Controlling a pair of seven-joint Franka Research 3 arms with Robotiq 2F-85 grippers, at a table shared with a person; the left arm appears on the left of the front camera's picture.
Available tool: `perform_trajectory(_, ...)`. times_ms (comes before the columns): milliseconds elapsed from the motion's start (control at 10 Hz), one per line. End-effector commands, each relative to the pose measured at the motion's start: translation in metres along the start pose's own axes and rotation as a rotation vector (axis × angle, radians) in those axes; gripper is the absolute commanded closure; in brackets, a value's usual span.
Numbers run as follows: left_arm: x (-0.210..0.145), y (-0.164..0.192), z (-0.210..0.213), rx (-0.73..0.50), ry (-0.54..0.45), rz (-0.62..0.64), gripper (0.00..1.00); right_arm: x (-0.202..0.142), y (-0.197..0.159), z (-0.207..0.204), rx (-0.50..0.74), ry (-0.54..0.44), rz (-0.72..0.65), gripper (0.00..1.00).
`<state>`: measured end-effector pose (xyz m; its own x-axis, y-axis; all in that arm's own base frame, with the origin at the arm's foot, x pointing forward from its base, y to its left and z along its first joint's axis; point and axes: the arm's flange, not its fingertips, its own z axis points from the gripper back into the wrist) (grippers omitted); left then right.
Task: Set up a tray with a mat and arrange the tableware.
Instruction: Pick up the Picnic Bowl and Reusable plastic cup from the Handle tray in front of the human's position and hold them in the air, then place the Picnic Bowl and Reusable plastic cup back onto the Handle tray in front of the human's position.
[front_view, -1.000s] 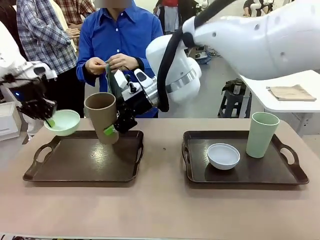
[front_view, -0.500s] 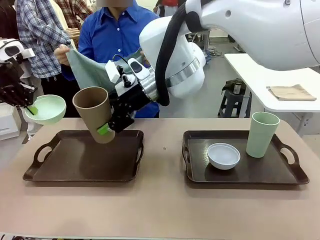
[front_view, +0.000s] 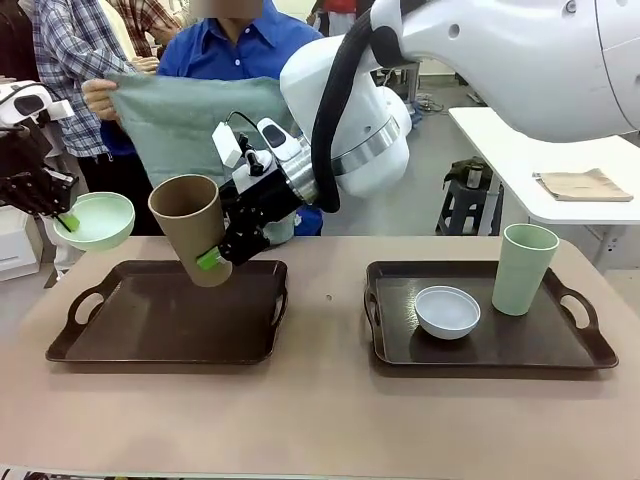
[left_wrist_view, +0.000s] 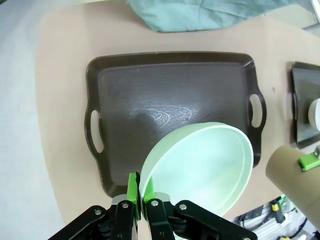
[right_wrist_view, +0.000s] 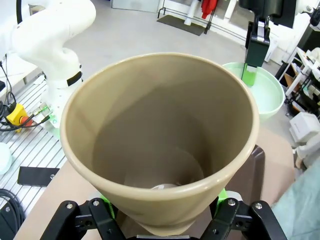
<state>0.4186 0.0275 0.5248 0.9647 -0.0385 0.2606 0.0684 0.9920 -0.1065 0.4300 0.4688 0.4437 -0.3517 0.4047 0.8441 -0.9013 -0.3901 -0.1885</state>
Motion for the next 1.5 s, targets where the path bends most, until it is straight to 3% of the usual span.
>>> perform_trajectory(0, 0.0035, 0.0002, 0.0018, -0.002, -0.004, -0.001, 1.00, 0.0012, -0.0008, 0.0005, -0.001, -0.004, 0.001, 0.81)
perform_trajectory(1400, 0.0035, 0.0002, 0.0018, -0.002, -0.004, -0.001, 1.00, 0.0012, -0.0008, 0.0005, -0.001, -0.004, 0.001, 0.81)
